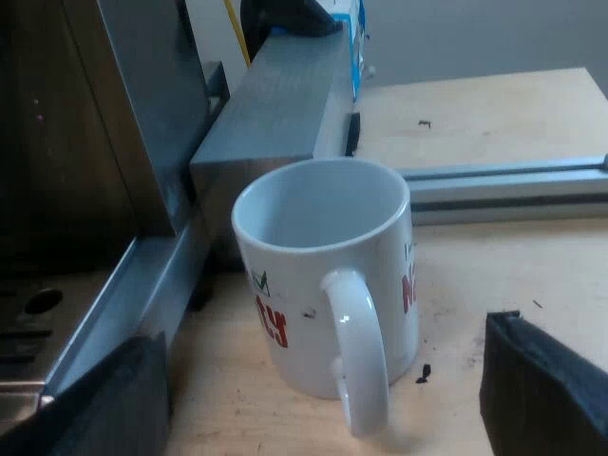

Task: Place mug into machine

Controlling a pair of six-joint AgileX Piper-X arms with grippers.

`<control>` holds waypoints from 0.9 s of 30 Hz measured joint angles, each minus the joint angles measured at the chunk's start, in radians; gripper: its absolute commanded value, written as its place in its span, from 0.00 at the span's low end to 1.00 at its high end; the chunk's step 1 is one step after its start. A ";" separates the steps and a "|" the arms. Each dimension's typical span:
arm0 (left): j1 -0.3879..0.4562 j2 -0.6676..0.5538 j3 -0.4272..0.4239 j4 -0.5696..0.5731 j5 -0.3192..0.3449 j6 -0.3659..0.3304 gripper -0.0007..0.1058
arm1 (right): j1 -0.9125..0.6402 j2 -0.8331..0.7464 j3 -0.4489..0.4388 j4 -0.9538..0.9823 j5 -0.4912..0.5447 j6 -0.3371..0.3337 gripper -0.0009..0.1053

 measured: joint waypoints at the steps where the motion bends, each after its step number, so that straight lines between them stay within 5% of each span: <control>1: 0.000 0.000 0.000 0.000 0.000 0.000 0.64 | 0.000 0.012 0.000 -0.013 0.000 0.000 0.66; 19: 0.000 0.000 0.000 0.000 0.000 0.000 0.64 | 0.000 0.669 0.000 -0.586 0.000 0.000 0.66; 27: 0.000 0.000 0.000 0.000 0.000 0.000 0.64 | 0.000 0.891 -0.034 -0.653 0.000 0.000 0.66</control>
